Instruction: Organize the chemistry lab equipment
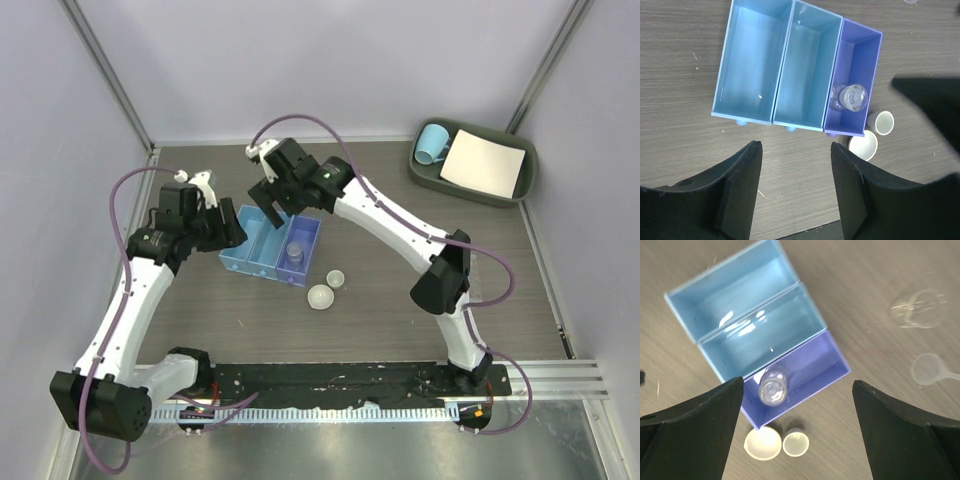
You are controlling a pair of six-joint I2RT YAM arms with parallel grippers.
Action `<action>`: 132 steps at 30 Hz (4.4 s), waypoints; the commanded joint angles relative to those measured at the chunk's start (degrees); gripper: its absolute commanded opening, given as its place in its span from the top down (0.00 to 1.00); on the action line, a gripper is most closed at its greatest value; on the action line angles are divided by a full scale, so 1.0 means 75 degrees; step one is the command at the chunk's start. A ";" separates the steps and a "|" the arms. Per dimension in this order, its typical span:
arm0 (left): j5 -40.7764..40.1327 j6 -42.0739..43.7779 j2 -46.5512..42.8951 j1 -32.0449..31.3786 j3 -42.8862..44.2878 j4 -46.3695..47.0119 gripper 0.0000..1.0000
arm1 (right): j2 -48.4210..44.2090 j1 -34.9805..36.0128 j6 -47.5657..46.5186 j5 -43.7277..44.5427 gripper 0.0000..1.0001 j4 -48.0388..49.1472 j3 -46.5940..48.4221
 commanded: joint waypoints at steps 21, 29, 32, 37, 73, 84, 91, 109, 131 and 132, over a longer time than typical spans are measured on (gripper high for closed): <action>0.1030 -0.0470 -0.0910 -0.0041 -0.0733 0.1125 0.39 | 0.2110 -0.3182 0.3126 0.1279 0.08 0.2473 0.0894; 0.0984 -0.0435 -0.0922 -0.0029 -0.0710 0.1078 0.39 | 0.2486 -0.3240 0.3127 0.0857 0.13 0.2626 0.0730; 0.0914 -0.0412 -0.0921 -0.0029 -0.0687 0.1066 0.39 | 0.2568 -0.3240 0.3126 0.0740 0.17 0.2650 0.0648; 0.0820 -0.0400 -0.0921 -0.0041 -0.0674 0.1007 0.40 | 0.2685 -0.3240 0.3173 0.0634 0.27 0.2732 0.0601; 0.0902 -0.0376 -0.0898 -0.0029 -0.0698 0.0984 0.40 | -0.0220 -0.1812 0.1779 0.1114 0.99 0.3143 -0.1321; 0.0925 -0.0353 -0.0863 -0.0029 -0.0710 0.0984 0.40 | -0.1252 -0.1085 0.1275 0.1079 0.99 0.2311 -0.1848; 0.0890 -0.0341 -0.0875 -0.0029 -0.0710 0.0984 0.40 | -0.1557 -0.0745 0.1158 0.1067 0.99 0.2205 -0.2515; 0.0890 -0.0330 -0.0863 -0.0041 -0.0733 0.0984 0.40 | -0.1253 -0.0428 0.1404 0.1043 0.99 0.2872 -0.3594; 0.0983 -0.0330 -0.0840 -0.0029 -0.0733 0.0984 0.40 | -0.0069 -0.0486 0.1837 0.1524 0.99 0.3716 -0.3910; 0.0995 -0.0330 -0.0840 -0.0041 -0.0745 0.0996 0.40 | -0.0069 -0.0498 0.1930 0.1536 0.99 0.3786 -0.3981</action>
